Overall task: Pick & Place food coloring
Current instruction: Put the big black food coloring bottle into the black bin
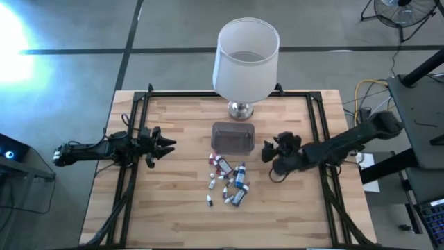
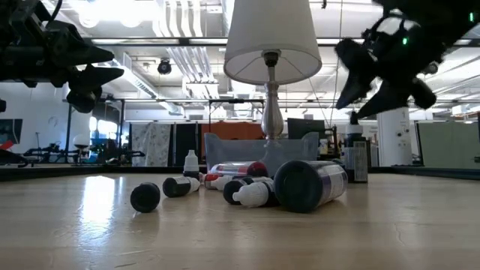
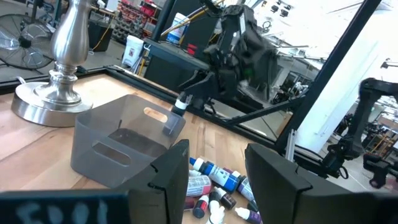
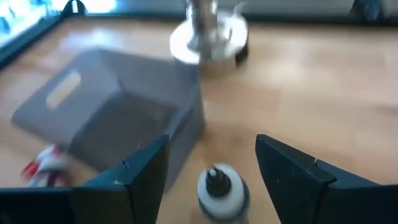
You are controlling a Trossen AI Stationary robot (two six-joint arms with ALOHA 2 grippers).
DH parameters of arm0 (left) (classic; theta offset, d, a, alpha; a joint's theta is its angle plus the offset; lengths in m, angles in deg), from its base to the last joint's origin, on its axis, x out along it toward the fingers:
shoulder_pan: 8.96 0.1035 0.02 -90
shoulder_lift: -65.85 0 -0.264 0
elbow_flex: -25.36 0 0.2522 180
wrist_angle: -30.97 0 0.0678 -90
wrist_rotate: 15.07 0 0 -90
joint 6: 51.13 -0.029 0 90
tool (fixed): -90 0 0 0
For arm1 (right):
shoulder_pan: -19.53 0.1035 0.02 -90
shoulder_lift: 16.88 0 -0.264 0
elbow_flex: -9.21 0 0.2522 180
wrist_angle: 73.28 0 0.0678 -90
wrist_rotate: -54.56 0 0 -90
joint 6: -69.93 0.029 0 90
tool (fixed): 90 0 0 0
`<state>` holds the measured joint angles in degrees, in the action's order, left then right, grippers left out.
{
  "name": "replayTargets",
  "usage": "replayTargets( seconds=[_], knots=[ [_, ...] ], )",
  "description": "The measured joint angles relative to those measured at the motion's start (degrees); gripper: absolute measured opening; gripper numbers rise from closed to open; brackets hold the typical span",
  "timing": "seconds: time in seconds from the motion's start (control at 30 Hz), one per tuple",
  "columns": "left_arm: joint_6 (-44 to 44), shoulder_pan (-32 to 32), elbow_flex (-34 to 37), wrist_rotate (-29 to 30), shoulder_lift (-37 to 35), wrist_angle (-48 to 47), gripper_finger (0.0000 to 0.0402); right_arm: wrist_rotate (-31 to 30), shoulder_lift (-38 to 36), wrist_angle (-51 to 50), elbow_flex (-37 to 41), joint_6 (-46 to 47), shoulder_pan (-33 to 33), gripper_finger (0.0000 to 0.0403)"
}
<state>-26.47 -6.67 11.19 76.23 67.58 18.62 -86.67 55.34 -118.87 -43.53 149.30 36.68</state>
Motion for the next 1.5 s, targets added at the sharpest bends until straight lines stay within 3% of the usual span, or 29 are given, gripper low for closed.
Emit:
replayTargets(
  seconds=[0.13,0.27,0.43,0.67,0.9,1.07,1.27,1.5],
  knots=[
    [0.0,0.0,0.0,0.0,0.0,0.0,0.0135,18.7,-7.7,-8.1,-2.4,-2.8,-7.7,0.0233],
    [0.0,0.0,0.0,0.0,0.0,0.0,0.0135,34.9,-10.7,-8.3,-2.9,-8.7,-16.9,0.0233],
    [0.0,0.0,0.0,0.0,0.0,0.0,0.0135,45.8,-8.7,-6.0,-2.9,-13.2,-21.7,0.0233],
    [0.0,0.0,0.0,0.0,0.0,0.0,0.0135,46.7,-1.9,-6.3,-7.6,-17.8,-21.7,0.0233],
    [0.0,0.0,0.0,0.0,0.0,0.0,0.0135,41.6,9.4,-22.7,-18.4,-23.6,-21.7,0.0233],
    [0.0,0.0,0.0,0.0,0.0,0.0,0.0135,41.3,15.1,-24.4,-24.2,-28.1,-21.7,0.0233],
    [0.0,0.0,0.0,0.0,0.0,0.0,0.0135,42.6,18.4,-30.5,-29.1,-29.5,-21.9,0.0233],
    [0.0,0.0,0.0,0.0,0.0,0.0,0.0135,45.2,17.9,-32.8,-27.7,-30.2,-22.2,0.0233]
  ],
)
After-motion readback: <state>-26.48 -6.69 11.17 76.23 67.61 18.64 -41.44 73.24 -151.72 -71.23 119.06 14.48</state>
